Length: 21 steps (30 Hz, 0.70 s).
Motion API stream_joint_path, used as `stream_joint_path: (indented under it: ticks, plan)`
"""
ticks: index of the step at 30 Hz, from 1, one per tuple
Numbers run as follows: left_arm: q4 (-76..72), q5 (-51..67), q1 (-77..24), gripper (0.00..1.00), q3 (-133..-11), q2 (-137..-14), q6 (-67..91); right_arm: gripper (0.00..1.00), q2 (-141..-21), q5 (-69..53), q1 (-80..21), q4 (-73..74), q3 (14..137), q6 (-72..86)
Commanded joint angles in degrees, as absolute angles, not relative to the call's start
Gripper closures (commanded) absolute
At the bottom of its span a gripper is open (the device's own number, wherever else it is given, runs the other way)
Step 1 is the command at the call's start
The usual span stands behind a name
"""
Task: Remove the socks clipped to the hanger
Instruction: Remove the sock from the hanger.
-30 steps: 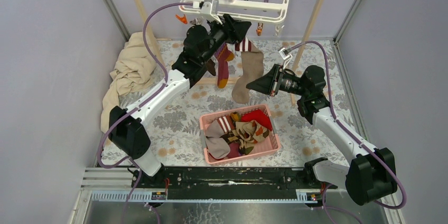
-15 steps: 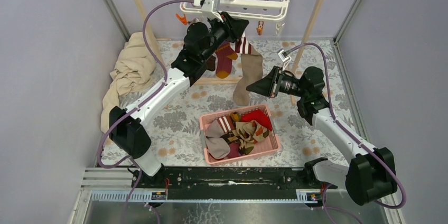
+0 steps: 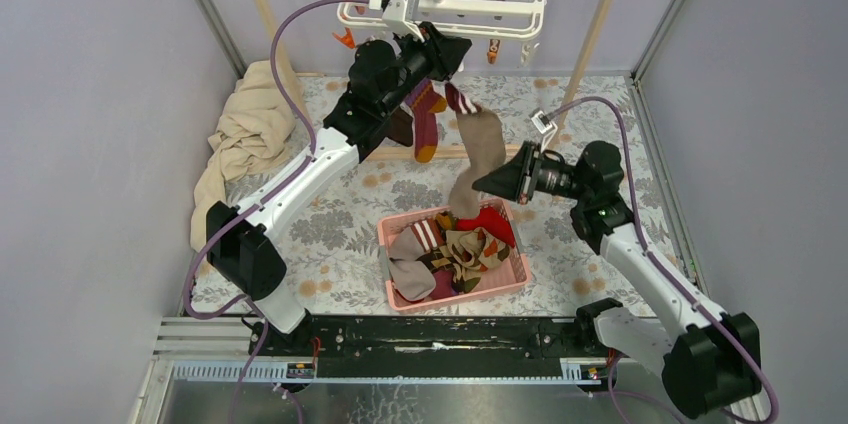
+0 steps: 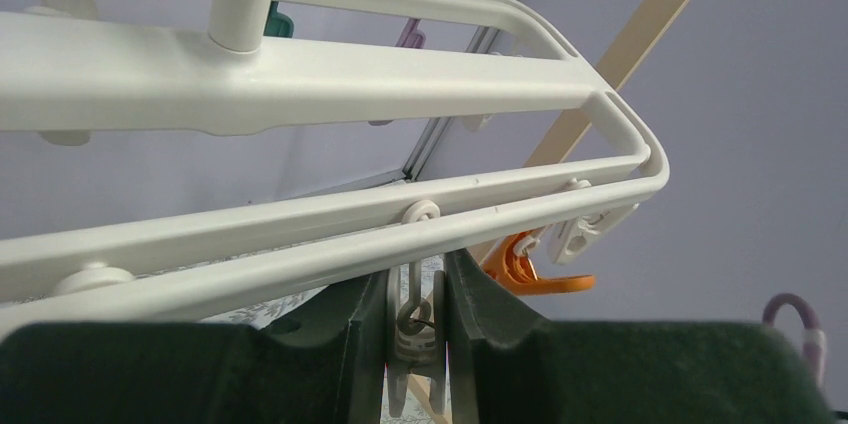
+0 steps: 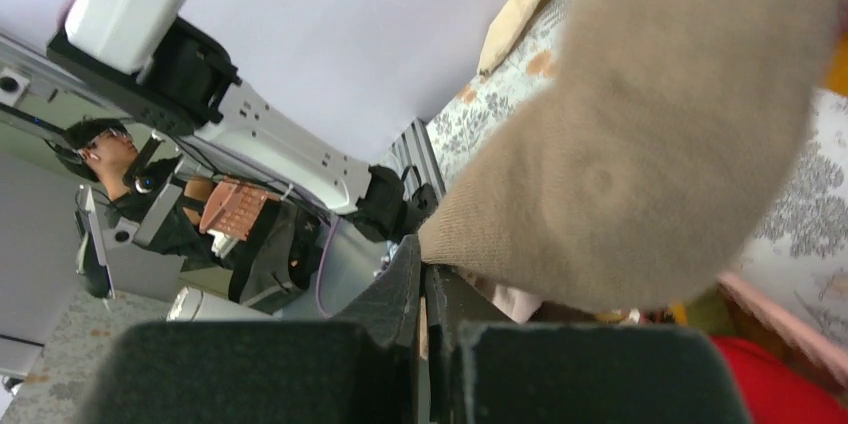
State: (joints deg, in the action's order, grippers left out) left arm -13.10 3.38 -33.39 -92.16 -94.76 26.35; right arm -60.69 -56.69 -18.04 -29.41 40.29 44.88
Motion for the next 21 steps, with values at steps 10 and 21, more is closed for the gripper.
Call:
stream_joint_path:
  ticks: [10,21]
  plan:
    - [-14.2,3.6,-33.0,0.7,-90.9,-92.3,25.4,1.0,-52.8,-57.2,-18.5,-21.3,35.2,40.6]
    - [-10.7,9.6,-33.0,0.16,-85.3,-86.0,26.0,1.0,-56.3,-54.4,-26.6,-12.1,41.2,32.8]
